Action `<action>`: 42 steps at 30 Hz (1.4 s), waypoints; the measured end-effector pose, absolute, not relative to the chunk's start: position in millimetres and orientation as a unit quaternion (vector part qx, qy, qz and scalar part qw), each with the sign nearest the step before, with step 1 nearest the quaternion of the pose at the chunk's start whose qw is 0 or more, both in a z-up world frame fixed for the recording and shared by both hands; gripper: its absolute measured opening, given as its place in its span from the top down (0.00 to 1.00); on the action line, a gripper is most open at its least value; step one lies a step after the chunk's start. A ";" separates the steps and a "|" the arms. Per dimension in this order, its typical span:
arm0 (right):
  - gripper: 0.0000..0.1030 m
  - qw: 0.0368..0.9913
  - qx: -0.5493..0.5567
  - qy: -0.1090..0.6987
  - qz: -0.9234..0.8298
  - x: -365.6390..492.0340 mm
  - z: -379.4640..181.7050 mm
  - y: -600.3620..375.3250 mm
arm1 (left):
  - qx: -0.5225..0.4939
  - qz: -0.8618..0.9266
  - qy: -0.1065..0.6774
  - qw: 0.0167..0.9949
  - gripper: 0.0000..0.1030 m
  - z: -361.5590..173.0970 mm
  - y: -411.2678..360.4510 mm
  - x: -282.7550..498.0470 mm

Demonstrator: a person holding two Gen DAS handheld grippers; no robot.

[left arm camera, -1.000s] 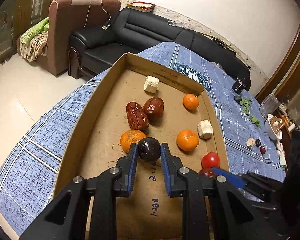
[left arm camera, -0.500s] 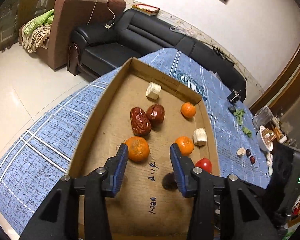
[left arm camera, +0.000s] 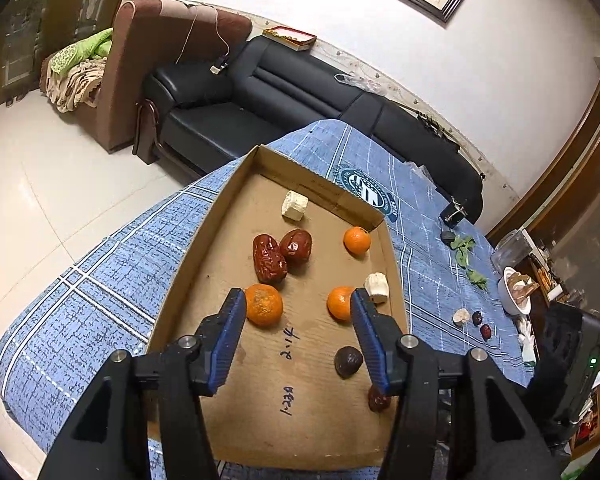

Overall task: Organize fruits
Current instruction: 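Open both tools to release the dark fruit and date into the tray, then move both open tools back to the last fruits on the tablecloth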

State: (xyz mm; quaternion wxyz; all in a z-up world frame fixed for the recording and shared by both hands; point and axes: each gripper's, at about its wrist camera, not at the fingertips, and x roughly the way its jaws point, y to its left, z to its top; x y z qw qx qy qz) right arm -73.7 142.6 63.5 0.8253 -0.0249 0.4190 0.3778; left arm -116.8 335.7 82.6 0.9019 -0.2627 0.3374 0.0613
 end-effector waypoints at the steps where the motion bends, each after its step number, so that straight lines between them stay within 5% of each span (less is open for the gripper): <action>1: 0.61 0.827 -0.023 0.418 0.376 -74.7 65.2 138.8 | -0.262 0.061 0.337 0.902 0.48 83.4 334.7 -117.1; 42: 0.59 0.875 0.148 0.440 0.135 -48.1 36.7 -173.3 | -0.110 -0.058 0.400 0.908 0.41 92.4 163.4 -77.3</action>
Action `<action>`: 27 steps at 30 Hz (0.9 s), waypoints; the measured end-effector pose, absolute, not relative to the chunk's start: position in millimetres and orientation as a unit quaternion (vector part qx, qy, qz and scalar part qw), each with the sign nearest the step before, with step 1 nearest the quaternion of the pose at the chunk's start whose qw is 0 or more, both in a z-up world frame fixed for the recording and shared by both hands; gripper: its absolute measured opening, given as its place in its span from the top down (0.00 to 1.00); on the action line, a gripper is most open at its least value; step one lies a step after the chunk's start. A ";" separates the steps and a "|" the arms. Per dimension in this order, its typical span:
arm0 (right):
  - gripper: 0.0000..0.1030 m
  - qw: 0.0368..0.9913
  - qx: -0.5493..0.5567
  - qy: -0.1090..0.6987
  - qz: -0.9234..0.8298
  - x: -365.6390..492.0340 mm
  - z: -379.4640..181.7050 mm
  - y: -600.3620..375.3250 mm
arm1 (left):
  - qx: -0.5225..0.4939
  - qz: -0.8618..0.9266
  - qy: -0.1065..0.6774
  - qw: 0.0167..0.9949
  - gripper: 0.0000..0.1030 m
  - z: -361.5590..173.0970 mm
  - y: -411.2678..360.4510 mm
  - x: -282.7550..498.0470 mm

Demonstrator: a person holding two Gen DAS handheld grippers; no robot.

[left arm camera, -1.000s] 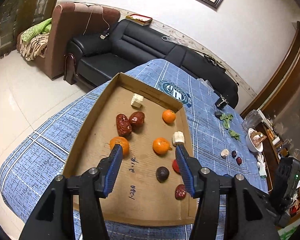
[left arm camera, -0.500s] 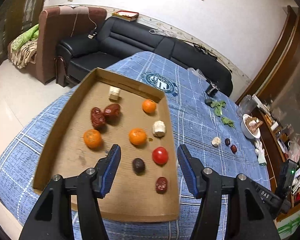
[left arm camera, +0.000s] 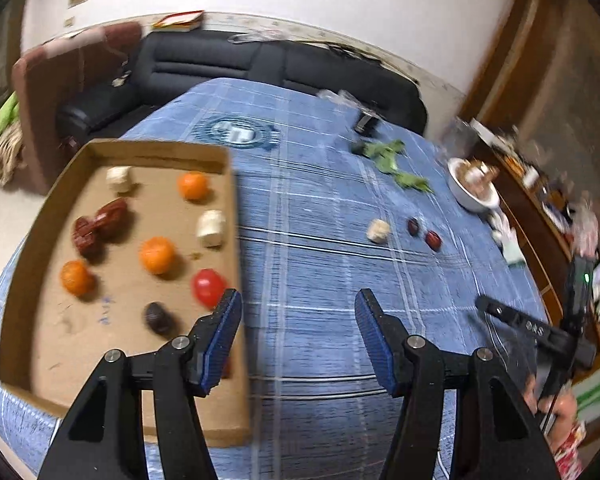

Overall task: Organize fruits
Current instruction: 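Move both open tools back to the last fruits on the tablecloth, then grasp the white cube with the left tool while the right tool grasps a red date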

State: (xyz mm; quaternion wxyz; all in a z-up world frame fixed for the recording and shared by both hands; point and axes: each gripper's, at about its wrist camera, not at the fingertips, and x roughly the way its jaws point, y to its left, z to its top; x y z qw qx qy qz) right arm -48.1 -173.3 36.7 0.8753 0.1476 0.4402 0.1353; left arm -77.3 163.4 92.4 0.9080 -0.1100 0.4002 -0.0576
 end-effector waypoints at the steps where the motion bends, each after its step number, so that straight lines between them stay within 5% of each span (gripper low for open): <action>1: 0.59 0.875 0.147 0.440 0.135 -47.0 36.8 -173.8 | -0.104 -0.063 0.401 0.908 0.38 92.7 157.4 -75.2; 27: 0.59 0.894 0.088 0.426 0.108 50.7 38.8 -137.7 | -0.029 -0.100 0.432 0.896 0.36 53.7 66.5 31.2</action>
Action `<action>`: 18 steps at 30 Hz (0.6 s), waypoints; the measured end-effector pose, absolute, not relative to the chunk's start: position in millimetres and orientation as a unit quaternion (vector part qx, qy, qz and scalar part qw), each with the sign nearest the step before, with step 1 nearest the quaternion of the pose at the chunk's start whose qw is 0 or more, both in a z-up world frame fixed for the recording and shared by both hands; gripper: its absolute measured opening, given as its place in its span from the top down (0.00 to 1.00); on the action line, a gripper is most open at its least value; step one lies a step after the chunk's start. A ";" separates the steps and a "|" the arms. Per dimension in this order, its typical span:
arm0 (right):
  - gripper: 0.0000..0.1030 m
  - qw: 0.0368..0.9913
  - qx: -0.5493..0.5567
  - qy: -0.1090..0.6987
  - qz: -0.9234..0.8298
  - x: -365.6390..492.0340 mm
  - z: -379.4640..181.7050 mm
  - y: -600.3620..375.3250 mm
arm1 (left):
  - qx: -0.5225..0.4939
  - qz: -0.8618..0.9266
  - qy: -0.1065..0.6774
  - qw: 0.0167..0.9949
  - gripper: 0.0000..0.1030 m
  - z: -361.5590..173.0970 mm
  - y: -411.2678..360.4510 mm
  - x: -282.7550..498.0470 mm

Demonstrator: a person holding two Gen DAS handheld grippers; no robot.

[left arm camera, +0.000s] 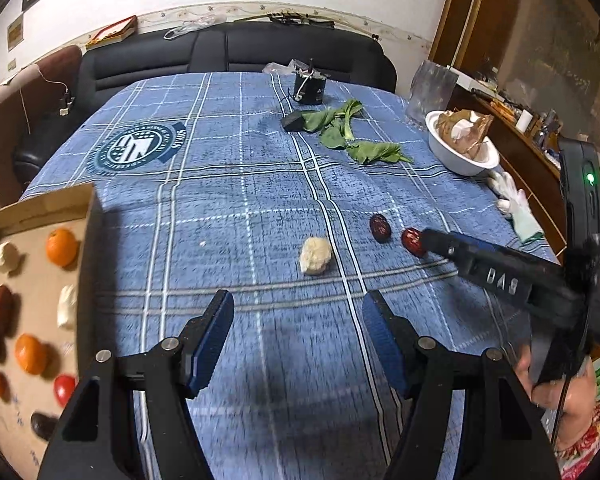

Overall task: Organize fruits
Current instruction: 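Grasp the white cube with the left tool while the right tool grasps a red date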

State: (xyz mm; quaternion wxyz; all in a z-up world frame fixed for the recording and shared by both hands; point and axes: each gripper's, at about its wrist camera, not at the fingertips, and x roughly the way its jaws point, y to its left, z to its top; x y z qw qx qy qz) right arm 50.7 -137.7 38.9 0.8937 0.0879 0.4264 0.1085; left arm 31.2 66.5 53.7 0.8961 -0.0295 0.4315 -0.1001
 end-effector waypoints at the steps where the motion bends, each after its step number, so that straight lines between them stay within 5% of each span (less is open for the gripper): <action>1: 0.59 0.893 0.079 0.429 0.108 52.3 35.9 -135.2 | -0.028 -0.099 0.434 0.895 0.36 49.0 65.5 39.0; 12: 0.59 0.892 0.028 0.436 0.116 60.1 16.8 -124.2 | -0.028 -0.108 0.450 0.886 0.39 23.1 47.6 79.3; 18: 0.59 0.894 0.023 0.433 0.115 61.6 16.3 -122.9 | -0.037 -0.126 0.452 0.882 0.56 14.0 46.3 82.1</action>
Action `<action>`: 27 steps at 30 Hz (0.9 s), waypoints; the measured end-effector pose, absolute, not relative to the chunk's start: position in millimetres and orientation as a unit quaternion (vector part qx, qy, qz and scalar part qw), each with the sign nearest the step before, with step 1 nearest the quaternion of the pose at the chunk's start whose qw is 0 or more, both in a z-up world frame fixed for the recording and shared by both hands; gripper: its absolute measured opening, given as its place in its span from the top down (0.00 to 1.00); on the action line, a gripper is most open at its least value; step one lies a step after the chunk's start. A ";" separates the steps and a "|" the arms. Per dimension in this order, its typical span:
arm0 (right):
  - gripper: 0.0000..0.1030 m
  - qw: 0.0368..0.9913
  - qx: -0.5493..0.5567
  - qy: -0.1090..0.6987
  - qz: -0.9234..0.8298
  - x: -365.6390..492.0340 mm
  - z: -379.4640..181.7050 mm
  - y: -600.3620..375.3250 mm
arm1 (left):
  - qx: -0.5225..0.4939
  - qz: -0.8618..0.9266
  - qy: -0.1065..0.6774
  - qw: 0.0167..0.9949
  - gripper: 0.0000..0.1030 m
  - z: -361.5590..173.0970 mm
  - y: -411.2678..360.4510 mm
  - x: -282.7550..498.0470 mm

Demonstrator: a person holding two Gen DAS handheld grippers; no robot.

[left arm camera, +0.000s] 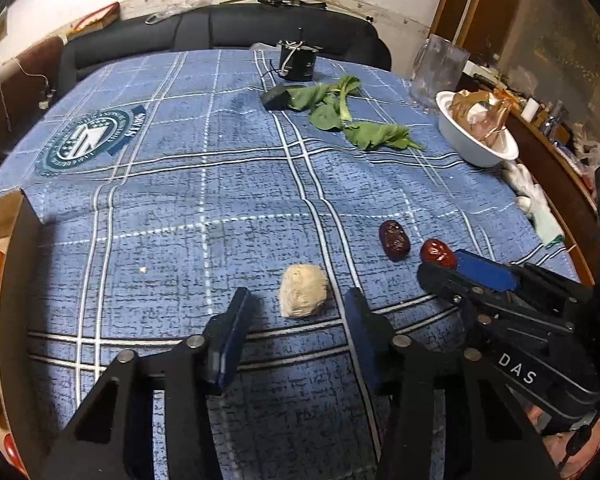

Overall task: Organize fruits
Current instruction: 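Grasp the white cube with the left tool while the right tool grasps a red date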

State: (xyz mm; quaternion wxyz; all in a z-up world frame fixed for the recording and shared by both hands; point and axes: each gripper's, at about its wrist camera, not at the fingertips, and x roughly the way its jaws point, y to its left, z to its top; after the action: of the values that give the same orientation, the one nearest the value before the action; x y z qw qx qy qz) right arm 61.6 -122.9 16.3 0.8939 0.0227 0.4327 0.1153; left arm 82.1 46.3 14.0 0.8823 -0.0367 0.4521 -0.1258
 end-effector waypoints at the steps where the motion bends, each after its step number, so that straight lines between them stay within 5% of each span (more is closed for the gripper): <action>1: 0.59 0.894 0.024 0.432 0.116 61.3 16.3 -123.0 | -0.041 -0.129 0.450 0.883 0.56 14.1 47.5 82.3; 12: 0.60 0.895 -0.013 0.431 0.112 62.0 16.2 -112.4 | -0.030 -0.130 0.434 0.891 0.59 12.6 45.9 81.0; 14: 0.70 0.897 -0.022 0.429 0.108 61.0 16.6 -110.0 | -0.019 -0.121 0.434 0.892 0.85 12.5 46.4 80.6; 15: 0.76 0.899 -0.028 0.424 0.104 59.3 17.7 -108.6 | -0.028 -0.130 0.435 0.891 0.85 12.4 48.3 80.7; 27: 0.76 0.913 -0.004 0.397 0.093 48.7 26.4 -120.9 | -0.062 -0.137 0.437 0.887 0.85 11.6 54.9 76.3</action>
State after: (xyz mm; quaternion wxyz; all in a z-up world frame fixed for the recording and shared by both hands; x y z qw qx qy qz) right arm 48.7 -120.9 26.4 0.9132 -0.0045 0.3968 0.0926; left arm 76.3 54.9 11.6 0.8867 -0.0617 0.4372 -0.1372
